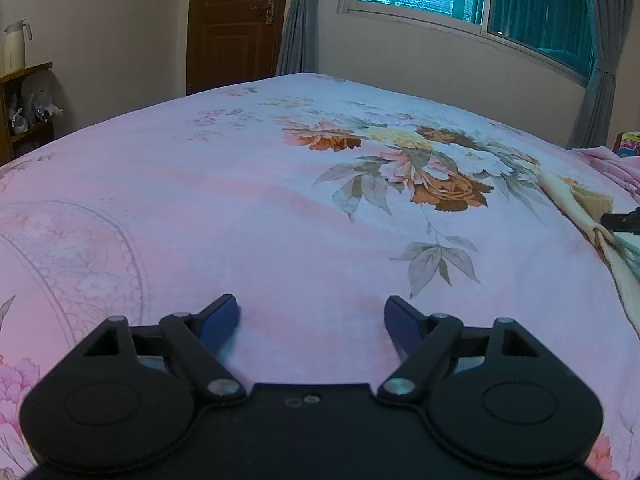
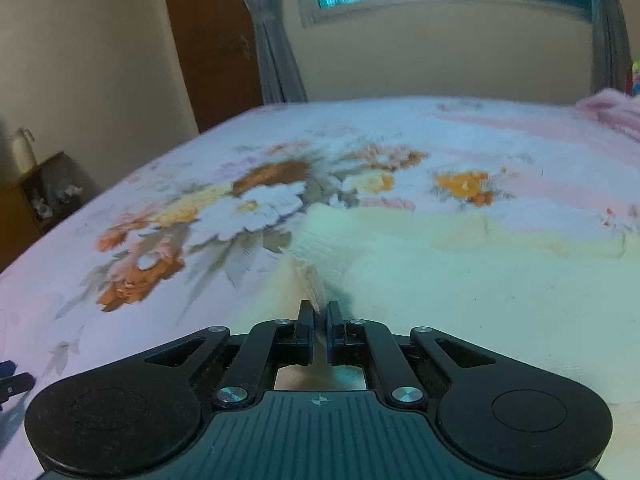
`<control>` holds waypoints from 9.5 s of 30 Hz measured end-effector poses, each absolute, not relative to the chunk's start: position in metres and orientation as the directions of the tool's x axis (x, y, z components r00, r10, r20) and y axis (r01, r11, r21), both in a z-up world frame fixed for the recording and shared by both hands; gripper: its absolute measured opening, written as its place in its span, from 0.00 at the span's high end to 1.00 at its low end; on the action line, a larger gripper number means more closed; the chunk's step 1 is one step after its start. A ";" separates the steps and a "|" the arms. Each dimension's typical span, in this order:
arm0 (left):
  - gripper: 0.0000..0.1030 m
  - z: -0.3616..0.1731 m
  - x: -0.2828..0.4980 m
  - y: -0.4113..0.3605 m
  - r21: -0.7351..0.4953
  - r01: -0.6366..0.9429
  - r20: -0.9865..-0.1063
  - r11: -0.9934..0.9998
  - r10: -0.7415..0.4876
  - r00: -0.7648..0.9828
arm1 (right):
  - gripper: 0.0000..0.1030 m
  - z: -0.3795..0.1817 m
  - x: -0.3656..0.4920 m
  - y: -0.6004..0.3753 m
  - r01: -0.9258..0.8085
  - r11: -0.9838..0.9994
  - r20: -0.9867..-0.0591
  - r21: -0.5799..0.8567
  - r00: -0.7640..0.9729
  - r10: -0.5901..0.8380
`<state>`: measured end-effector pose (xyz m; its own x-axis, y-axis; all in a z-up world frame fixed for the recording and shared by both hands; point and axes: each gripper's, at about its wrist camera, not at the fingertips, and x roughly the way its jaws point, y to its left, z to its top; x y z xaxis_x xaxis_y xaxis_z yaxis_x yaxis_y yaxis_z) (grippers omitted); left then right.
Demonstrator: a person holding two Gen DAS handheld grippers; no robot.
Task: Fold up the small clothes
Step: 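Fold the sleeve across the sweater body with the right gripper and release, then grasp the sweater hem with the left gripper while the right gripper grasps the hem too, then lift the hem with both grippers and fold it toward the collar, then lay the hem down on the collar and open both grippers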
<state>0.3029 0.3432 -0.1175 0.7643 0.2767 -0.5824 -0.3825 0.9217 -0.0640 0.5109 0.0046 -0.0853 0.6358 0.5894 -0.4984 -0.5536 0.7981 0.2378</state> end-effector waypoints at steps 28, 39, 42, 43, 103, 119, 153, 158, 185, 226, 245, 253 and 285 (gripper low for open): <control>0.22 -0.084 0.448 0.162 -0.213 -0.037 -0.502 0.976 -0.077 0.861 | 0.70 -0.101 0.482 -0.267 -0.188 0.727 -0.385 0.661 0.746 0.543; 0.25 -0.103 0.490 0.179 -0.579 -0.056 -0.495 0.814 -0.296 0.817 | 0.71 -0.111 0.493 -0.281 -0.171 0.640 -0.318 0.749 0.755 0.574; 0.25 -0.100 0.490 0.182 -0.641 -0.054 -0.457 0.766 -0.324 0.828 | 0.71 -0.113 0.492 -0.288 -0.161 0.631 -0.312 0.758 0.761 0.569; 0.25 -0.098 0.489 0.182 -0.657 -0.039 -0.436 0.753 -0.337 0.835 | 0.71 -0.114 0.491 -0.289 -0.161 0.630 -0.310 0.760 0.762 0.569; 0.94 -0.109 0.535 0.160 -0.459 0.056 -0.515 0.887 -0.317 0.796 | 0.53 -0.125 0.492 -0.330 0.000 0.580 -0.326 0.815 0.828 0.457; 0.41 -0.113 0.519 0.132 -0.103 0.057 -0.653 0.993 -0.111 0.749 | 0.91 -0.121 0.510 -0.308 -0.033 0.851 -0.508 0.523 0.791 0.343; 0.86 -0.110 0.184 0.166 -0.474 0.164 -0.661 0.865 -0.472 0.583 | 0.58 -0.117 0.195 -0.377 -0.104 0.634 -0.464 0.766 0.593 0.658; 0.74 -0.136 0.199 0.195 -0.689 0.116 -0.550 0.715 -0.621 0.558 | 0.58 -0.128 0.202 -0.387 -0.087 0.548 -0.405 0.832 0.579 0.707; 0.99 -0.095 0.255 0.201 -0.765 0.231 -0.357 0.601 -0.695 0.624 | 0.94 -0.082 0.249 -0.397 -0.255 0.462 -0.247 0.850 0.582 0.775; 0.79 -0.138 0.535 0.191 -0.827 0.063 -0.395 0.558 -0.658 0.641 | 0.72 -0.136 0.578 -0.382 -0.135 0.405 -0.282 0.904 0.524 0.804; 0.61 -0.112 0.587 0.203 -0.626 0.053 -0.498 0.778 -0.451 0.740 | 0.63 -0.124 0.587 -0.385 -0.188 0.606 -0.344 0.773 0.679 0.649; 0.61 -0.105 0.594 0.147 -0.196 0.226 -0.585 0.954 -0.299 0.754 | 0.63 -0.113 0.599 -0.335 -0.300 0.754 -0.412 0.585 0.691 0.594; 0.99 -0.087 0.607 0.170 -0.326 0.247 -0.375 0.912 -0.365 0.852 | 0.98 -0.097 0.608 -0.300 -0.401 0.847 -0.350 0.349 0.783 0.515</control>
